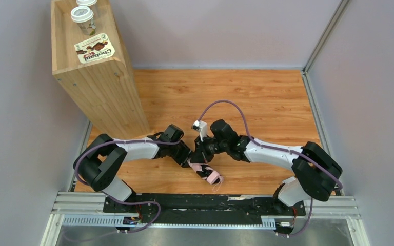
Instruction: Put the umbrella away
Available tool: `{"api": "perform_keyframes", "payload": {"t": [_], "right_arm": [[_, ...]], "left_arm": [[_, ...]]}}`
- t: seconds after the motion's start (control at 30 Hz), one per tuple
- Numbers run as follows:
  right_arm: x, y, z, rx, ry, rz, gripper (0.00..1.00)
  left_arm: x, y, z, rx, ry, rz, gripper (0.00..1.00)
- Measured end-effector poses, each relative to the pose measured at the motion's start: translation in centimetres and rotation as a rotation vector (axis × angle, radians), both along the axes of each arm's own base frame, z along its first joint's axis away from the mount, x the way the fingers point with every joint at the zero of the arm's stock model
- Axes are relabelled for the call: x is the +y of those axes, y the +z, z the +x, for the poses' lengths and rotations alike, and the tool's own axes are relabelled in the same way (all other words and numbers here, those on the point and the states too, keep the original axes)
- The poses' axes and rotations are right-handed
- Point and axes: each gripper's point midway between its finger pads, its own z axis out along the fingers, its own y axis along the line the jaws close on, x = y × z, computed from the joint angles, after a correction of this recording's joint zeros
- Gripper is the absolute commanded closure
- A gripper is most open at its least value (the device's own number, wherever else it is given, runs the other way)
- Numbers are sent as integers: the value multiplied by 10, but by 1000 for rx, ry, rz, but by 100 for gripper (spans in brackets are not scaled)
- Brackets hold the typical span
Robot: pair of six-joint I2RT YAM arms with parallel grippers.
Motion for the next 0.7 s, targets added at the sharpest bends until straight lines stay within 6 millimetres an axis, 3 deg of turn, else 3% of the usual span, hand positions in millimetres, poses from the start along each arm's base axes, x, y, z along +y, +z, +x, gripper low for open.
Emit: {"api": "perform_keyframes", "payload": {"t": [0.37,0.7], "right_arm": [[15,-18,-5,-53,15,16,100],[7,-32,-5,-88,-36,1,100]], "left_arm": [[-9,0,5,-100,15,-145,100],[-10,-1,9,-94,12,-130,100]]}}
